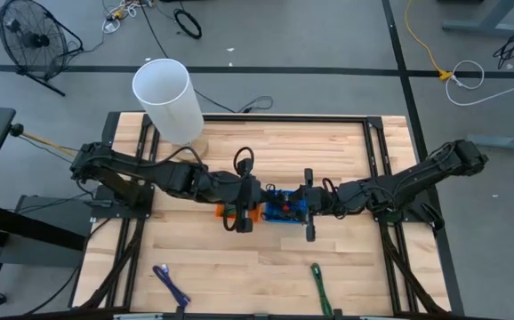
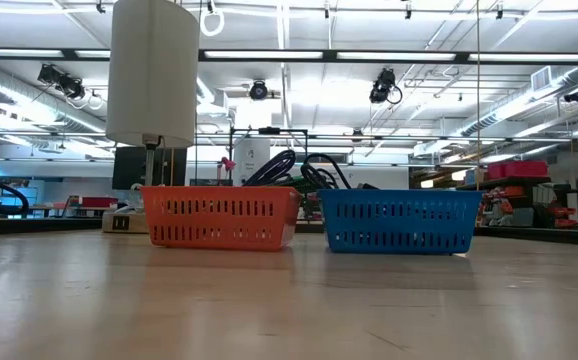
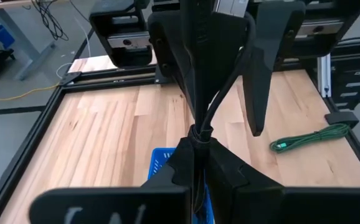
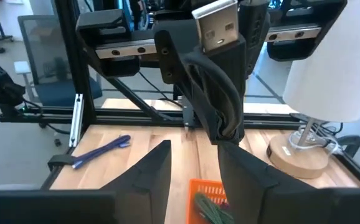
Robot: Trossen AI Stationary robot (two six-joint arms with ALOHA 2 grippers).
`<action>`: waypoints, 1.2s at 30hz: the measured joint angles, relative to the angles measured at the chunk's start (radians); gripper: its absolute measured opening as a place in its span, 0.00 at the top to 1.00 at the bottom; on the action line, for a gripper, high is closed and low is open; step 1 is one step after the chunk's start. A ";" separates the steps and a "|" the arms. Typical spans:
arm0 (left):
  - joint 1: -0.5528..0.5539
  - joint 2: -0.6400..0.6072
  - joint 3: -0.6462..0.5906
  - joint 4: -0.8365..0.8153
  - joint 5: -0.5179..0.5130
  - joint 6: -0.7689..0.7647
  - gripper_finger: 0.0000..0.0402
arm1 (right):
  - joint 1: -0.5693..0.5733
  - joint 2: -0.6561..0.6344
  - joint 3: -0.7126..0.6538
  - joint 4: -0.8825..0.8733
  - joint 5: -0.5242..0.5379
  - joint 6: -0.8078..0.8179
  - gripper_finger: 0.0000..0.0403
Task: Pick & Place USB Port
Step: Put the black charger cable into the blue bin
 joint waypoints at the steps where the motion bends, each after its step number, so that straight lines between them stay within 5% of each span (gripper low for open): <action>1: 0.000 0.000 0.000 0.000 -0.001 0.000 0.95 | 0.000 0.000 0.000 0.001 0.010 -0.002 0.66; 7: 0.000 0.000 -0.003 -0.010 0.010 0.001 0.95 | -0.005 -0.001 0.001 -0.020 0.109 -0.013 0.66; 23: -0.002 -0.002 -0.002 -0.007 0.021 0.002 0.95 | 0.011 -0.002 0.002 0.079 0.043 -0.042 0.67; 26: -0.002 -0.002 -0.002 -0.007 0.019 0.001 0.95 | 0.011 -0.002 0.002 0.077 0.045 -0.036 0.73; 30: -0.002 -0.002 -0.002 -0.001 0.017 0.000 0.93 | 0.011 -0.002 0.002 0.067 0.049 -0.033 0.95; 36: -0.001 -0.002 -0.002 -0.012 0.010 0.002 0.83 | 0.010 -0.002 0.002 0.035 0.092 -0.017 0.99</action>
